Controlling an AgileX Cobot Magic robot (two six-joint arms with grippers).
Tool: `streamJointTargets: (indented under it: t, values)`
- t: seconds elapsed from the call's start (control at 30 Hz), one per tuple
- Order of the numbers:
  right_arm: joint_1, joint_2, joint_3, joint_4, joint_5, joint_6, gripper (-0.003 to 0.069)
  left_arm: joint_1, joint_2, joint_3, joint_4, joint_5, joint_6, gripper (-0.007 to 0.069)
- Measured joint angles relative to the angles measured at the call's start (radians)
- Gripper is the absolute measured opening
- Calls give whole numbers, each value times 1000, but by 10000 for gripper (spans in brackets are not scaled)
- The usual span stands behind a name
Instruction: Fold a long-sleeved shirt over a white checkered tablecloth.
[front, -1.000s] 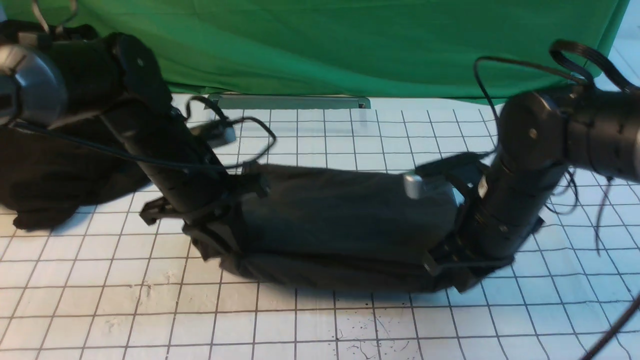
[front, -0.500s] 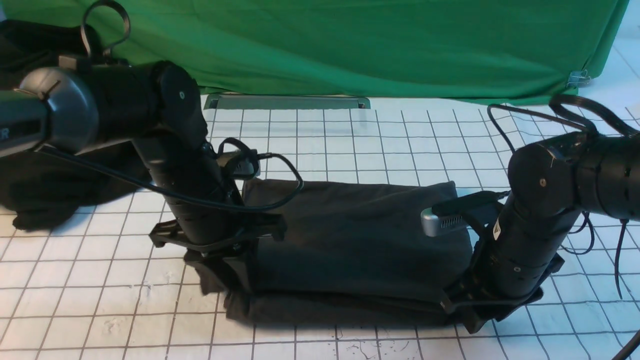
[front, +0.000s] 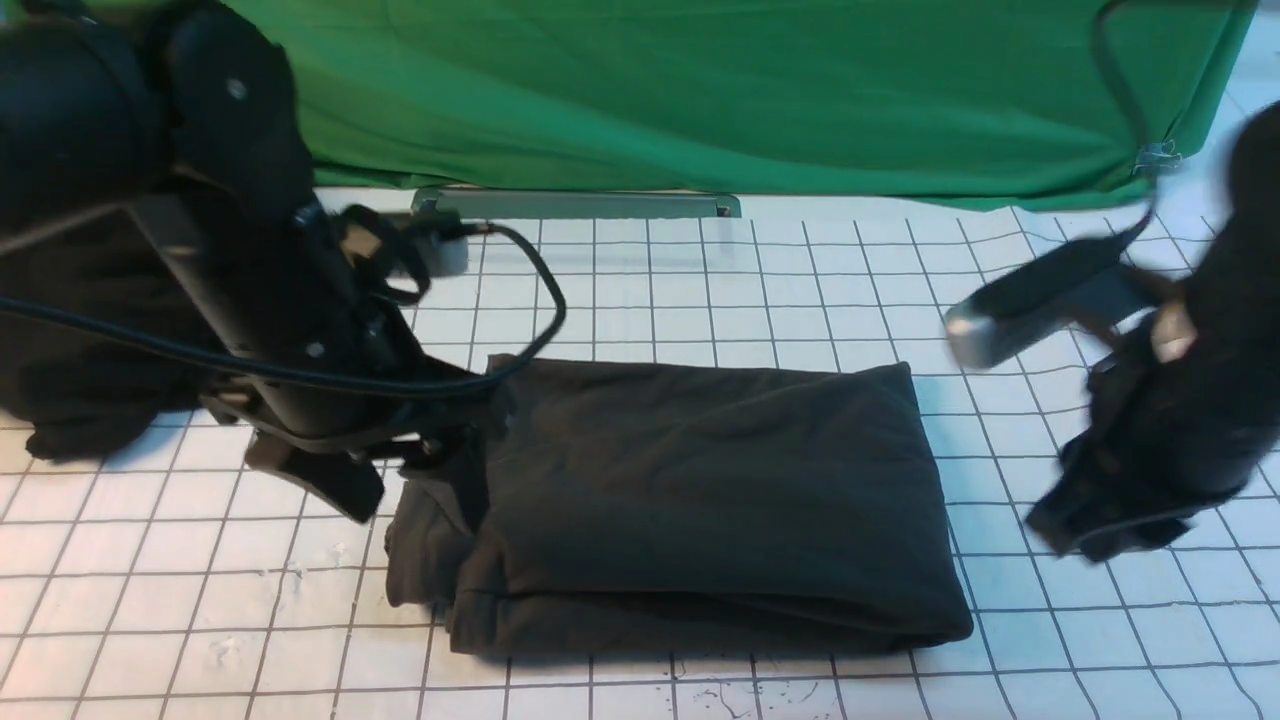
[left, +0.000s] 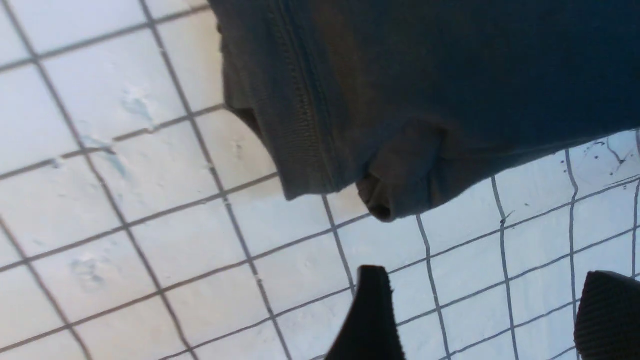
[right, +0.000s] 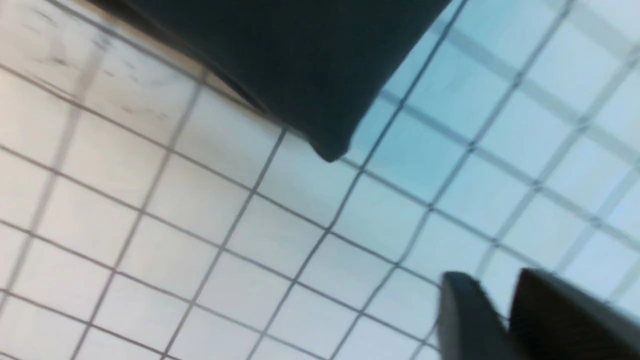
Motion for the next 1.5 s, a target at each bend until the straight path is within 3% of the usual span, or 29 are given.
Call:
streamJointTargets:
  t: [0.13, 0.3, 0.37, 0.4, 0.5, 0.67, 0.8, 0.97, 1.5]
  values:
    - [0, -233, 7, -2, 2, 9, 10, 0, -48, 0, 9, 0, 0, 417]
    - [0, -544, 109, -3, -52, 41, 0, 0, -74, 0, 13, -12, 3, 225]
    - [0, -680, 174, -5, -130, 41, 0, 0, -75, 0, 13, -31, 11, 148]
    - [0, -803, 257, -6, -246, 39, 0, 0, -75, 0, 13, -53, 20, 78]
    - [0, -940, 382, -8, -421, 26, 0, 0, -75, 0, 11, -77, 27, 19]
    - [0, -1113, 715, -2, -837, 3, 0, 0, -75, 0, 7, -93, 49, 1]
    - [0, -1088, 789, -1, -991, 3, 0, 0, -76, 3, 7, -92, 67, 1]
    - [0, -1082, 791, -1, -1068, 0, 1, 0, -76, 3, 7, -108, 74, 1]
    - [0, -1084, 800, -1, -1076, 0, 41, 0, -76, 3, -9, -242, 74, 1]
